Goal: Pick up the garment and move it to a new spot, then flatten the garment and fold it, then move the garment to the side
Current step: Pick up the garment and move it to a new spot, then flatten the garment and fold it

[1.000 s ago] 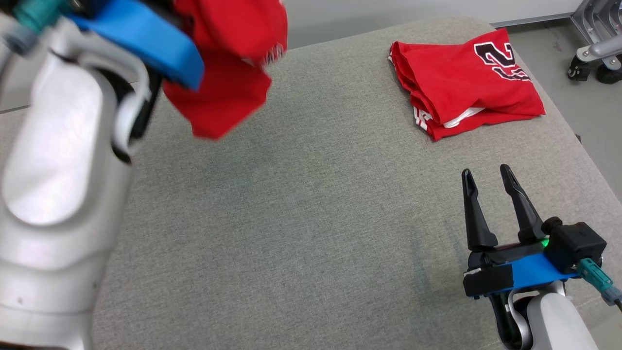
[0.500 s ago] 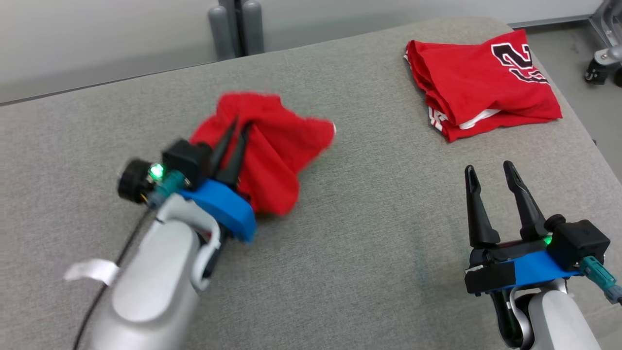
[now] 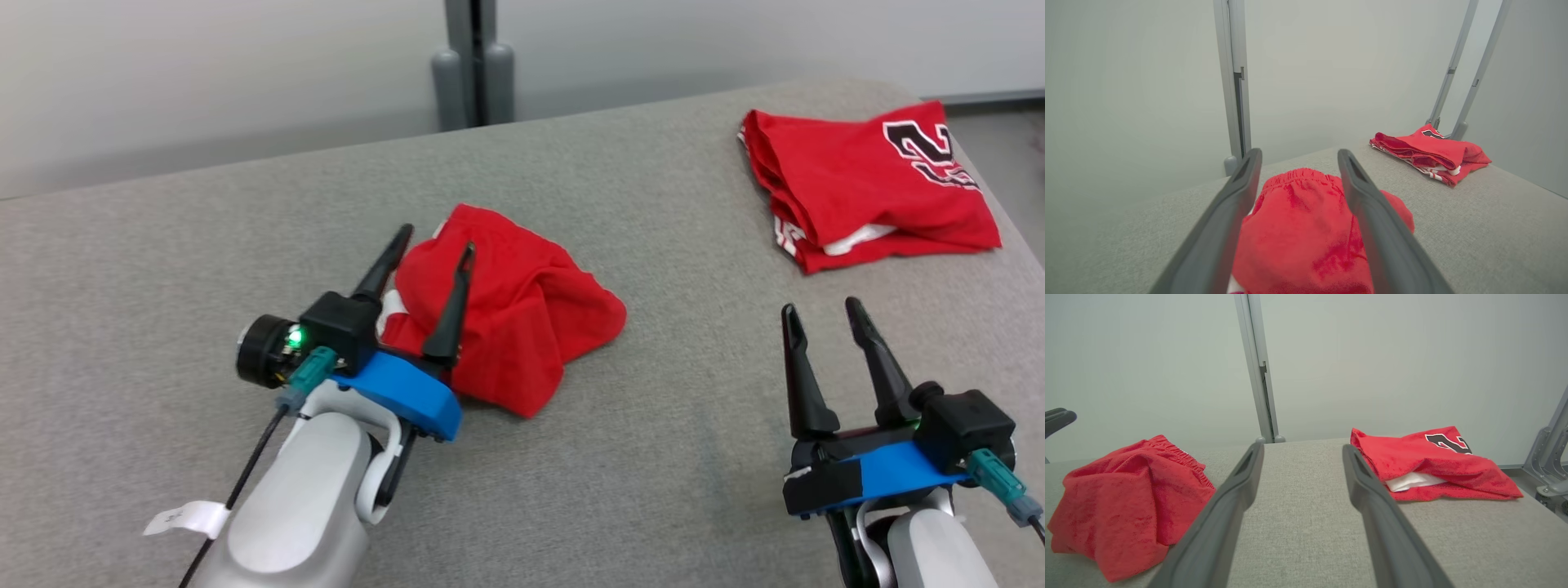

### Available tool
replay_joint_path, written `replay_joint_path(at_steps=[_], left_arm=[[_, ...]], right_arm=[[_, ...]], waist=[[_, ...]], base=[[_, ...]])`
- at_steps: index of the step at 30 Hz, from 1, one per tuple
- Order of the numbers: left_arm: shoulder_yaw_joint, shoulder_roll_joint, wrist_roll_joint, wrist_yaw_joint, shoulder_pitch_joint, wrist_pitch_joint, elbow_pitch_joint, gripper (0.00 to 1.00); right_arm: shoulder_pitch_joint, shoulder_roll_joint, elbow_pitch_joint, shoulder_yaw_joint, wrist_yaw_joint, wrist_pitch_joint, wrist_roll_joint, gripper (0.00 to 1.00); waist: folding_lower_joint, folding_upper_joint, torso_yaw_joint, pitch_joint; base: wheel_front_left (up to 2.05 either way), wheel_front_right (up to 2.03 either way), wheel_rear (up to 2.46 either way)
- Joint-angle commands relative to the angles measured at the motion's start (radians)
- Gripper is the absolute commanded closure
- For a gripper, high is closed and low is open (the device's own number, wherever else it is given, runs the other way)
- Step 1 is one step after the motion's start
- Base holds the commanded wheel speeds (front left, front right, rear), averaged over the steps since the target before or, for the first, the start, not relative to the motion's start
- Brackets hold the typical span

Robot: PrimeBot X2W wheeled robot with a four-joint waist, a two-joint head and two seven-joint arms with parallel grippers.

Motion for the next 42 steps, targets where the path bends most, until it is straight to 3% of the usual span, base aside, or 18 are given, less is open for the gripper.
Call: replay_joint_path(at_steps=[1,6,17,27,42], left_arm=[[0.022,0.011,0.006,0.016,0.02,-0.009,-0.023,0.0],[0.13,0.053,0.03,0.071,0.098,-0.013,-0.17,0.0],[0.322,0.091,0.081,0.118,0.302,-0.013,-0.306,0.0],[0.363,0.094,0.101,0.075,0.424,-0.014,-0.28,0.0],[0.396,0.068,0.126,0.06,0.419,-0.014,-0.27,0.0]], right_arm=[[0.018,0.0,0.004,-0.004,0.0,-0.005,-0.007,0.0],[0.038,0.0,0.006,-0.007,0.0,-0.005,-0.019,0.0],[0.078,-0.001,-0.001,-0.043,0.0,0.017,-0.031,0.0],[0.115,-0.001,-0.009,-0.063,0.0,0.033,-0.034,0.0],[0.131,-0.001,-0.018,-0.064,0.0,0.056,-0.033,0.0]], waist=[[0.0,0.0,0.018,-0.013],[0.0,0.0,0.075,-0.054],[0.0,0.0,0.164,-0.118],[0.0,0.0,0.196,-0.142],[0.0,0.0,0.199,-0.143]], base=[[0.0,0.0,0.0],[0.0,0.0,0.0],[0.0,0.0,0.0],[0.0,0.0,0.0],[0.0,0.0,0.0]])
